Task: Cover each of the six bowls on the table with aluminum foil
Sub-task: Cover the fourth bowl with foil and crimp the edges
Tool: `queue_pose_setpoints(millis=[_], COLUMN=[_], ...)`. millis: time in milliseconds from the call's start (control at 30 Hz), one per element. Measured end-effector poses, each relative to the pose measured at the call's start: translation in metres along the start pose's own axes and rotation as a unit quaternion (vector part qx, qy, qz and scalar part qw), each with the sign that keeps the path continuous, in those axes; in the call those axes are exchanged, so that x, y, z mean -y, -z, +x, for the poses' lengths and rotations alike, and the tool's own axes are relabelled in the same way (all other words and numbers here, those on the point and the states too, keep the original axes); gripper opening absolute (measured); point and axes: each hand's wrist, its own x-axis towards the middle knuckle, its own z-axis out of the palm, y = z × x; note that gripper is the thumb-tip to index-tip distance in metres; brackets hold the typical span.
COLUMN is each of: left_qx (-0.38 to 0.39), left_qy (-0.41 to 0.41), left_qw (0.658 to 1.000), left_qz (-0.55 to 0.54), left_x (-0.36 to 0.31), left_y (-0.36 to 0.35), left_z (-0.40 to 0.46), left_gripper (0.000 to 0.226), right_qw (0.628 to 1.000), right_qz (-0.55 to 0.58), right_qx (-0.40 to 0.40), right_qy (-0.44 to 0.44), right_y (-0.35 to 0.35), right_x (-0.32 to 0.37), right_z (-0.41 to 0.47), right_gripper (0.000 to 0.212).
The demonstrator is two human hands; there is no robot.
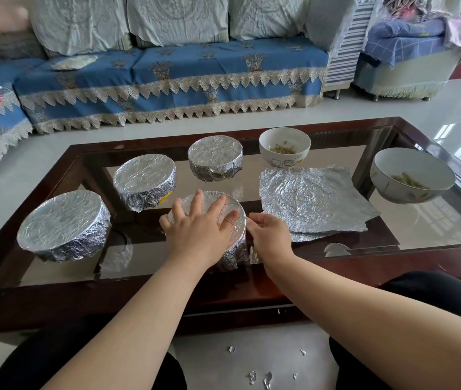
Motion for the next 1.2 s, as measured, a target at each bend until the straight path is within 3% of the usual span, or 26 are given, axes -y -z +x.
queue_pose_setpoints(millis=[67, 133, 267, 367, 467, 600, 767, 833, 1000, 1200], left_qx=[-0.001, -0.004, -0.002, 0.0, 0.001, 0.018, 0.036, 0.031, 0.026, 0.05], left_qy=[0.003, 0.006, 0.009, 0.015, 0.017, 0.021, 0.006, 0.003, -0.084, -0.104], left_qw=[1.0, 1.0, 1.0, 1.0, 1.0, 1.0, 0.996, 0.996, 0.995, 0.993], left_qz=[-0.003, -0.004, -0.005, -0.004, -0.008, -0.012, 0.076, 0.089, 0.05, 0.008], left_x=[0.0, 0.0, 0.0, 0.001, 0.001, 0.001, 0.007, 0.009, 0.017, 0.019], left_y=[0.0, 0.0, -0.001, 0.0, 0.001, 0.007, 0.014, 0.013, 0.007, 0.003], left_z=[0.0, 0.0, 0.001, 0.002, 0.002, 0.002, -0.003, -0.005, 0.003, 0.006], left_gripper=[0.071, 0.073, 0.07, 0.067, 0.066, 0.064, 0.085, 0.095, 0.095, 0.101], right_qw=[0.998, 0.997, 0.998, 0.991, 0.98, 0.982, 0.979, 0.979, 0.98, 0.994], right_qz=[0.051, 0.071, -0.031, -0.087, -0.141, -0.118, -0.137, -0.125, -0.115, 0.046], right_qx=[0.008, 0.019, 0.029, 0.047, 0.057, 0.051, 0.087, 0.112, 0.112, 0.071], right_qy=[-0.019, -0.021, 0.051, 0.089, 0.131, 0.138, 0.125, 0.114, 0.114, 0.073], right_y=[0.002, 0.003, 0.009, 0.011, 0.006, 0.003, 0.012, 0.015, 0.017, 0.005], right_x=[0.001, 0.002, 0.006, 0.013, 0.014, 0.012, 0.018, 0.023, 0.025, 0.001], right_z=[-0.003, -0.007, -0.017, -0.028, -0.033, -0.027, -0.012, -0.008, -0.005, -0.015], right_gripper=[0.017, 0.029, 0.043, 0.032, 0.038, 0.035, 0.03, 0.031, 0.024, 0.041])
